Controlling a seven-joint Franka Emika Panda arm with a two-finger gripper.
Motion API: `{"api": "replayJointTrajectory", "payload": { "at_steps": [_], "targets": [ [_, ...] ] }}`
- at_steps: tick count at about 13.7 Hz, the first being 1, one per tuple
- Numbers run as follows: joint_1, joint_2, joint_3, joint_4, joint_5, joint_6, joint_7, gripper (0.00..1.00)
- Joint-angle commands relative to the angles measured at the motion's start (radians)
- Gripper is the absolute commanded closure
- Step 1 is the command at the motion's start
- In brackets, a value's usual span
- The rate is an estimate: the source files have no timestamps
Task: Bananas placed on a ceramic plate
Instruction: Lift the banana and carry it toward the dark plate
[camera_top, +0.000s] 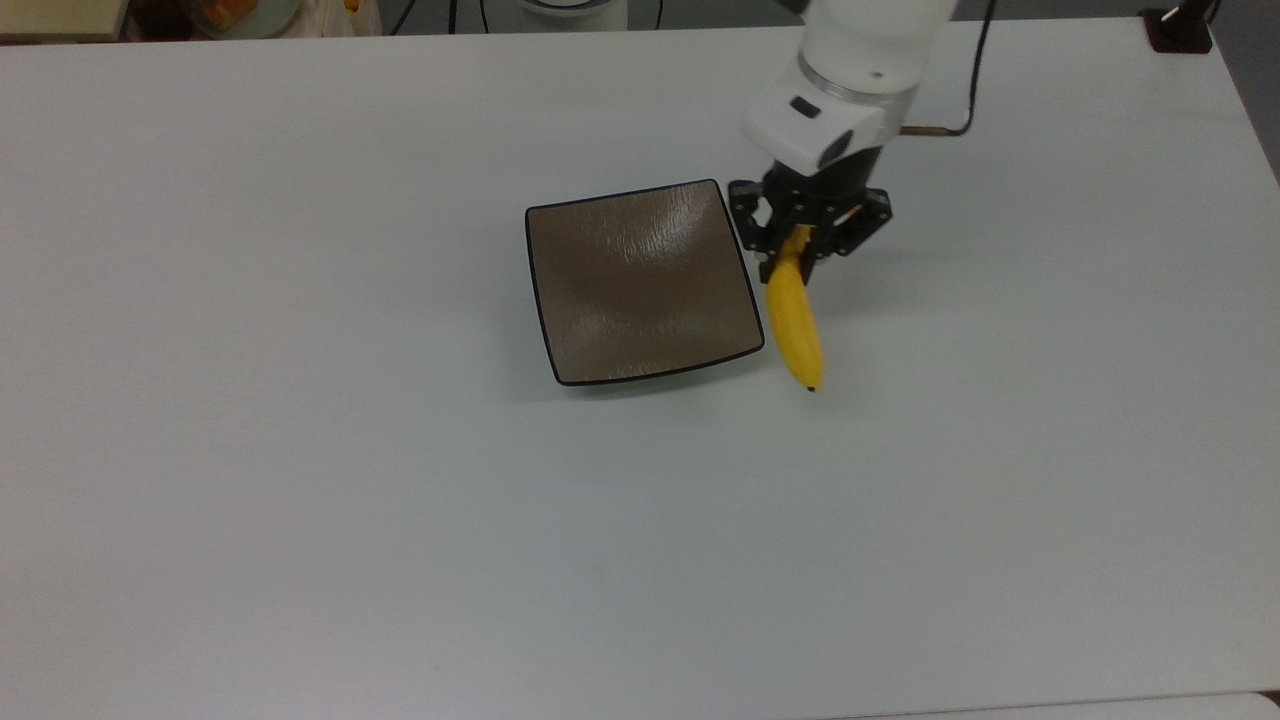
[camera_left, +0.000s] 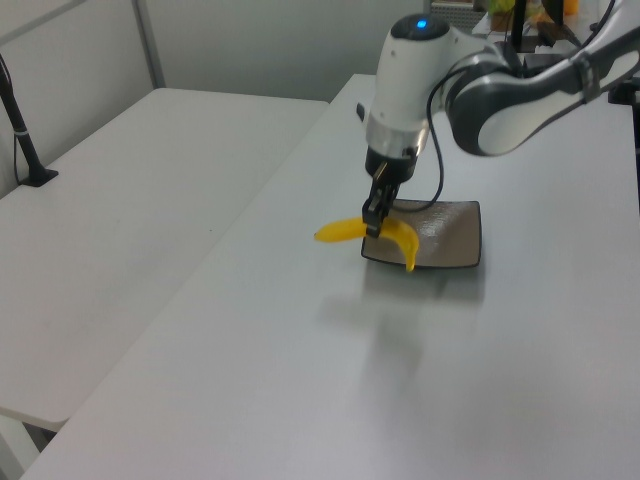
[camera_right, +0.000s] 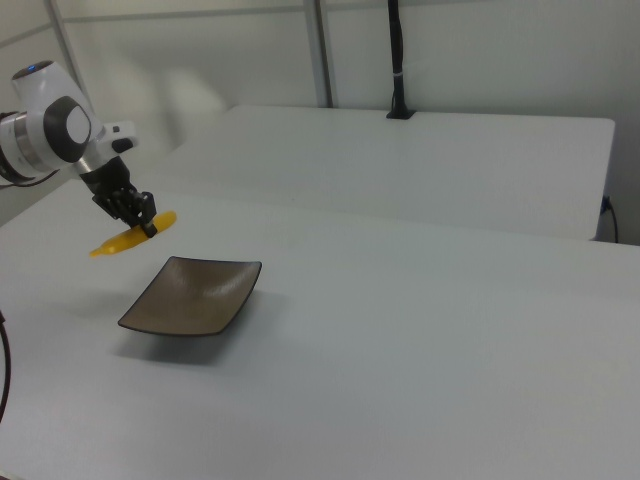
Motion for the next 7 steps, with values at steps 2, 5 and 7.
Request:
{"api": "replayJointTrajectory", "payload": {
  "at_steps": [2,5,7],
  "targets": [
    [-0.019,-0.138,-0.066,-0.181,0.086,-0.036,-0.195,0.8],
    [-0.022,-0.178,-0.132,-0.214,0.176,-0.094,-0.359,0.8],
    [-0.024,-0.184,-0.168,-0.212,0.201,-0.094,-0.392,0.78]
  ]
}}
